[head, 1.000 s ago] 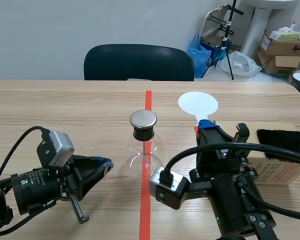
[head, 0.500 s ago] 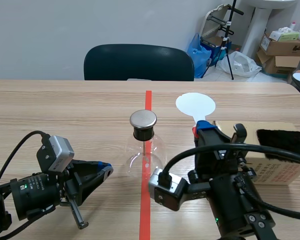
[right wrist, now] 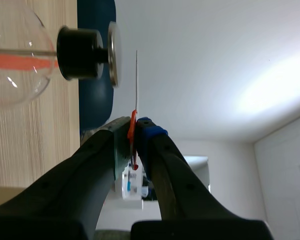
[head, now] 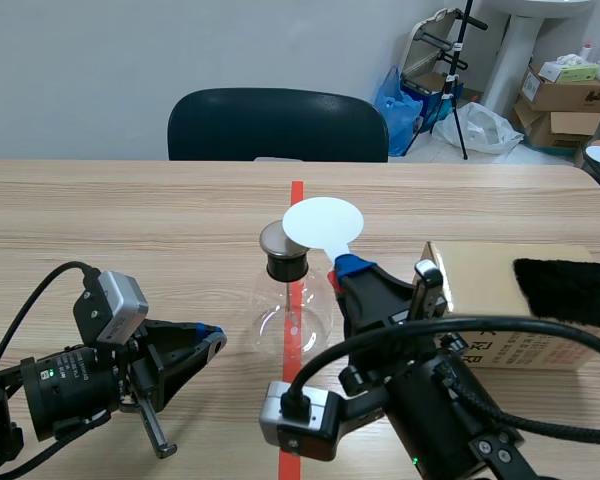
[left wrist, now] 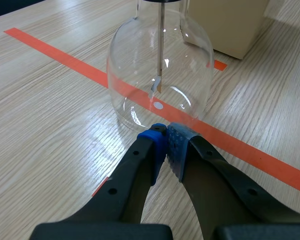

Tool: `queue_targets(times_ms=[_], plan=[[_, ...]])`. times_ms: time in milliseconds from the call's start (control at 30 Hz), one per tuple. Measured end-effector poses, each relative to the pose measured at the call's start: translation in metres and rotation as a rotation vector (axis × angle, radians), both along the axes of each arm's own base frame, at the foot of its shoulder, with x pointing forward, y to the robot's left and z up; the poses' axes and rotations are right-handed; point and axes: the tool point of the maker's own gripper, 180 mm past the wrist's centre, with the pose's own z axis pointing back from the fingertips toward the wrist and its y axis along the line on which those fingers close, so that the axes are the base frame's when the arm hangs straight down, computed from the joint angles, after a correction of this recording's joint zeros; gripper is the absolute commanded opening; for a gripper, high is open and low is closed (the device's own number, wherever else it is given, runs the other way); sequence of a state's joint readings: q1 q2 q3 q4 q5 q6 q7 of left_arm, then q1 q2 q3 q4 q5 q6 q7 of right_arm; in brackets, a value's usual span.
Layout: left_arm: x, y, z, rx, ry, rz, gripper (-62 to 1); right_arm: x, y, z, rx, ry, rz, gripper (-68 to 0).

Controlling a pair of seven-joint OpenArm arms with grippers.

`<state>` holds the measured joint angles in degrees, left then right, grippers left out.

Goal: Do the electroscope experiment

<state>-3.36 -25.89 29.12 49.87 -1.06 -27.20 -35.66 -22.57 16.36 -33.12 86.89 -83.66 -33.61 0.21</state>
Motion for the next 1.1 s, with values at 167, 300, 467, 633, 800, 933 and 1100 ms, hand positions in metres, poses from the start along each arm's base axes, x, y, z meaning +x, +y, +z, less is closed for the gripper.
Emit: queue_targets(times_ms=[167, 300, 467, 633, 800, 933, 1100], plan=[[0.0, 0.0, 0.0, 0.0, 0.0, 0.0, -57.7, -0.008, 0.012, -0.001, -0.006, 0.002, 0.078, -66.6], [0.0, 0.0, 0.0, 0.0, 0.0, 0.0, -57.7, -0.01, 0.015, -0.001, -0.007, 0.003, 0.1, -66.6], [0.0, 0.0, 0.0, 0.0, 0.0, 0.0, -57.7, -0.01, 0.015, -0.001, -0.007, 0.003, 0.1, -66.6], [0.0, 0.0, 0.0, 0.0, 0.0, 0.0, -57.7, -0.01, 0.015, -0.001, -0.007, 0.003, 0.1, -66.6], [0.0, 0.0, 0.0, 0.0, 0.0, 0.0, -57.7, -0.01, 0.015, -0.001, -0.007, 0.003, 0.1, -66.6], [0.0, 0.0, 0.0, 0.0, 0.0, 0.0, -57.7, -0.01, 0.015, -0.001, -0.007, 0.003, 0.1, -66.6], [0.0, 0.0, 0.0, 0.0, 0.0, 0.0, -57.7, -0.01, 0.015, -0.001, -0.007, 0.003, 0.1, -66.6]])
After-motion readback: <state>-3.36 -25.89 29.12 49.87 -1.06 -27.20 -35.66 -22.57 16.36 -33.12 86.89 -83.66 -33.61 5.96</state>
